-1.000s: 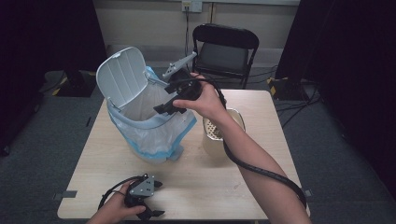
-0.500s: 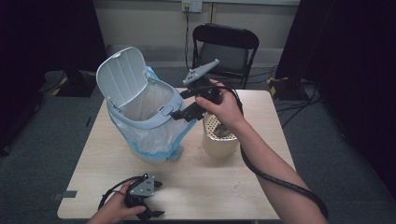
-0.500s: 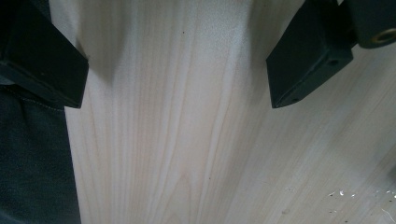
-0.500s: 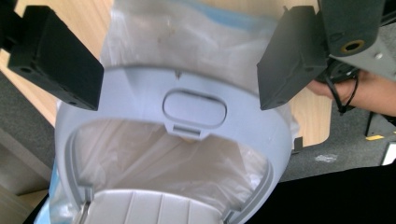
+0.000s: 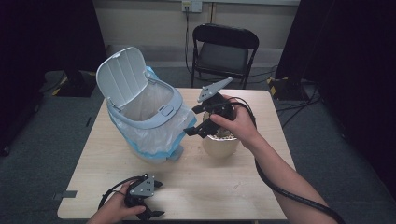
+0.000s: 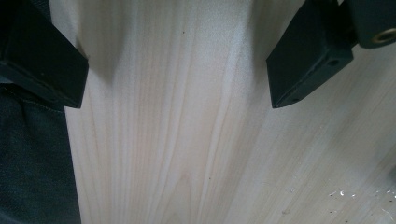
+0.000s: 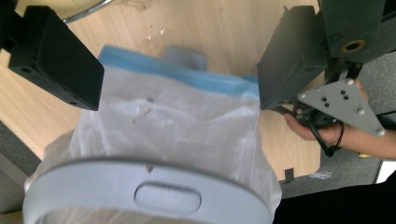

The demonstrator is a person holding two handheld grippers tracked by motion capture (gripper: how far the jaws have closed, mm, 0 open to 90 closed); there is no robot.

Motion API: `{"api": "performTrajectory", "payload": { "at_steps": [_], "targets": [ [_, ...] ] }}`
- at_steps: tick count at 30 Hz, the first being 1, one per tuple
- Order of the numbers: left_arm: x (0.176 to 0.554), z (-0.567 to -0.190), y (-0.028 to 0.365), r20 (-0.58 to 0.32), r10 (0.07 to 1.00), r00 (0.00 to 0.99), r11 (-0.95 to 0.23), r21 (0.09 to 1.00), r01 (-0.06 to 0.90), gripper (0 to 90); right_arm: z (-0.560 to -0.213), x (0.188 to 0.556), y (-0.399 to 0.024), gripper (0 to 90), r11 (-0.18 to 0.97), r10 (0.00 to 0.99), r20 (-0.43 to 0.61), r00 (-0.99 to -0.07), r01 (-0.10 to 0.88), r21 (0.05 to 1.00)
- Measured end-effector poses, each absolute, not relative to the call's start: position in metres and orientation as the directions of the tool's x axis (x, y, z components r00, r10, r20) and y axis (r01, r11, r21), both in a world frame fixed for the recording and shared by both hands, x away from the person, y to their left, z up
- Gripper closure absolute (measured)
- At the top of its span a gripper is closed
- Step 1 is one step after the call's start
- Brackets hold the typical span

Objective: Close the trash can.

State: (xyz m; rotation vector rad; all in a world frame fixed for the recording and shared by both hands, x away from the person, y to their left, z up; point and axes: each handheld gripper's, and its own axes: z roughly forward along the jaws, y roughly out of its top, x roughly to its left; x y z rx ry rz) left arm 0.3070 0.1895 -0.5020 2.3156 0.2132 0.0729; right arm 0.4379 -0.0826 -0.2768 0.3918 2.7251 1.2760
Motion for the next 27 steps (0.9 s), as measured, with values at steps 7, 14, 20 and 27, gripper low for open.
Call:
{"api": "performTrajectory", "payload": {
  "at_steps": [7,14,20,27],
  "targets": [
    [0.307,-0.502,0.189,-0.014,0.176,0.984,-0.671,0.730,0.130,4.7,-0.290,0.430,-0.095,14.2,0.617,0.276,0.016,-0.961,0.190,0.764],
    [0.307,-0.502,0.189,-0.019,0.177,0.984,-0.672,0.728,0.135,4.7,-0.308,0.417,-0.111,14.2,0.613,0.272,0.033,-0.962,0.200,0.764],
    [0.307,-0.502,0.189,-0.018,0.177,0.984,-0.674,0.727,0.134,4.5,-0.320,0.407,-0.122,14.2,0.615,0.257,0.034,-0.966,0.191,0.765],
    [0.307,-0.502,0.189,-0.017,0.177,0.984,-0.675,0.725,0.134,4.5,-0.333,0.401,-0.134,14.2,0.613,0.267,0.035,-0.963,0.197,0.765]
  ]
}}
